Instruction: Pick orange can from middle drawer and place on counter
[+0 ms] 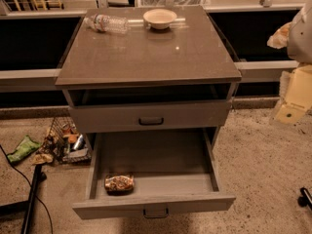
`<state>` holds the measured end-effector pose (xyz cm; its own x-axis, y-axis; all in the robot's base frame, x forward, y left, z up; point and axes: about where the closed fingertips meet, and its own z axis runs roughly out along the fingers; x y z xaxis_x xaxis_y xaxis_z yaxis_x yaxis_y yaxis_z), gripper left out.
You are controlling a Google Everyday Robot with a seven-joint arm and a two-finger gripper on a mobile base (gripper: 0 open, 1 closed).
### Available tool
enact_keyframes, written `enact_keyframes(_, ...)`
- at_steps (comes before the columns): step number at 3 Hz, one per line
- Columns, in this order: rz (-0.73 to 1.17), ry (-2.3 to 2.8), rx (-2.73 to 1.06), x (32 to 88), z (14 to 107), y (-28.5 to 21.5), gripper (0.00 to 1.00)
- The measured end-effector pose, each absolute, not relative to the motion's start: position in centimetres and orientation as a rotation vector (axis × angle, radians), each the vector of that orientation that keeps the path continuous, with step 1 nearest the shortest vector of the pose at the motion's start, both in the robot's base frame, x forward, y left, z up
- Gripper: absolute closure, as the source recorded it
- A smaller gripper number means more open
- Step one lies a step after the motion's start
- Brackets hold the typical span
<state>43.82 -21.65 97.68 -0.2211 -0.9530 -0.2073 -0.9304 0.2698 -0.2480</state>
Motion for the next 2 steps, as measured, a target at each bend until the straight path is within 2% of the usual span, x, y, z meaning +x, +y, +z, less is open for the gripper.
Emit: enact_keyframes(2, -0.038, 2.242, -1.763, 43.8, 95.1, -20.6, 0.0)
